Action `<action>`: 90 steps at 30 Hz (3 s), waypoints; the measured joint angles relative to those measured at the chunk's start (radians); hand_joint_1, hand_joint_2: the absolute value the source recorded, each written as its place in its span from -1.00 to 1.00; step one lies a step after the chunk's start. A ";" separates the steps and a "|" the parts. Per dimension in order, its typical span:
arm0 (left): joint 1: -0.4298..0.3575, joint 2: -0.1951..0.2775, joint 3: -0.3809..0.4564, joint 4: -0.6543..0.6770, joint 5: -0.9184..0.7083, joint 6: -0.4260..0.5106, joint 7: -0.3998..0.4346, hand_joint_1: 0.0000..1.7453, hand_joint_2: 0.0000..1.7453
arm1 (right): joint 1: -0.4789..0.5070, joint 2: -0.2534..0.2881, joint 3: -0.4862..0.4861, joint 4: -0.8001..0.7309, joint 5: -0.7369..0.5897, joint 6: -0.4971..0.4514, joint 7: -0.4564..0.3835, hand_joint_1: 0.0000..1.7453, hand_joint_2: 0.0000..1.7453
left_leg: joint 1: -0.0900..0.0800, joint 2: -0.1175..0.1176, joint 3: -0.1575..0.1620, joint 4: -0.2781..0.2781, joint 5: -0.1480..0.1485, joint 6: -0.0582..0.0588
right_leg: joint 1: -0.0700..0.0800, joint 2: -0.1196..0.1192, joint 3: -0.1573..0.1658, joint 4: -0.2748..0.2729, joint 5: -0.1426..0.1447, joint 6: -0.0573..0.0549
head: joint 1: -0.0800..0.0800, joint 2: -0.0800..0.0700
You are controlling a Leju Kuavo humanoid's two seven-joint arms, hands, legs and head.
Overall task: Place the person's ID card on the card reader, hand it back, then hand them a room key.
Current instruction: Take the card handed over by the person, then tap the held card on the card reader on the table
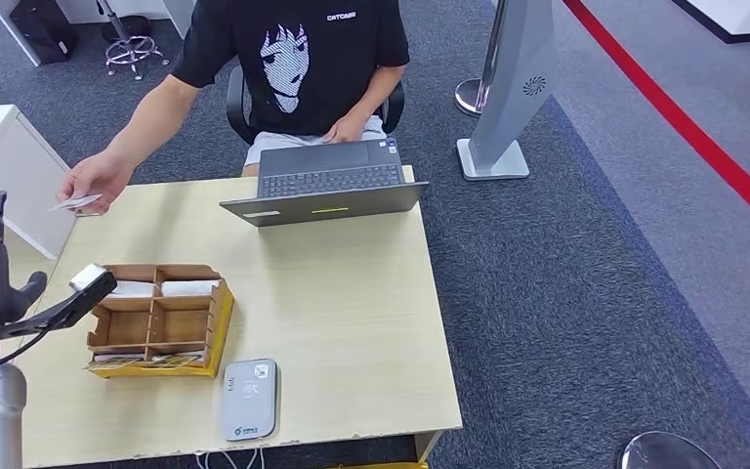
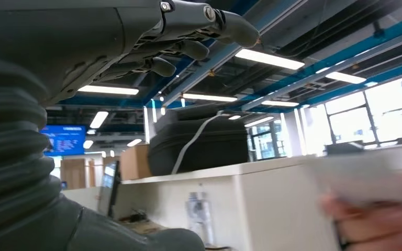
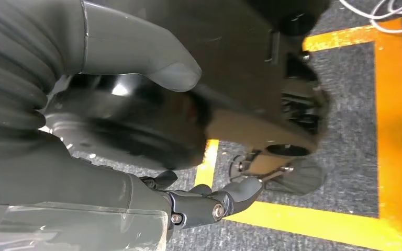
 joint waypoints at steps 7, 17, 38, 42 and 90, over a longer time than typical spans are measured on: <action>-0.203 -0.088 -0.177 0.187 -0.001 0.066 -0.024 0.02 1.00 | -0.149 0.043 -0.021 -0.006 -0.082 -0.016 0.169 -1.00 1.00 | 0.000 0.004 -0.010 0.002 0.007 0.002 | 0.000 0.004 -0.010 -0.001 0.011 0.002 | 0.001 0.000; -0.300 -0.169 -0.263 0.268 0.001 0.073 -0.049 1.00 1.00 | -0.171 0.059 -0.052 -0.008 -0.099 -0.024 0.189 -1.00 1.00 | -0.001 0.010 -0.030 0.001 0.020 0.004 | 0.000 0.008 -0.030 -0.001 0.025 0.003 | 0.002 0.000; -0.343 -0.177 -0.277 0.333 0.040 0.107 -0.111 1.00 1.00 | -0.247 -0.029 -0.398 -0.083 -0.404 0.026 -0.176 -1.00 1.00 | -0.004 0.008 -0.037 0.002 0.026 0.009 | -0.003 0.008 -0.036 -0.002 0.032 0.007 | 0.003 0.000; -0.341 -0.160 -0.278 0.340 0.043 0.112 -0.103 1.00 1.00 | -0.275 -0.042 -0.456 -0.123 -0.368 0.016 -0.243 -1.00 1.00 | -0.003 0.007 -0.037 0.002 0.027 0.009 | -0.003 0.006 -0.036 -0.002 0.032 0.007 | 0.003 0.000; 0.567 -0.163 -0.388 -0.407 0.097 0.118 -0.109 1.00 1.00 | 0.005 -0.010 -1.011 -0.232 0.279 0.189 -0.621 -1.00 1.00 | -0.002 0.003 -0.032 -0.001 0.016 0.005 | -0.002 0.002 -0.031 -0.004 0.019 0.005 | 0.002 0.000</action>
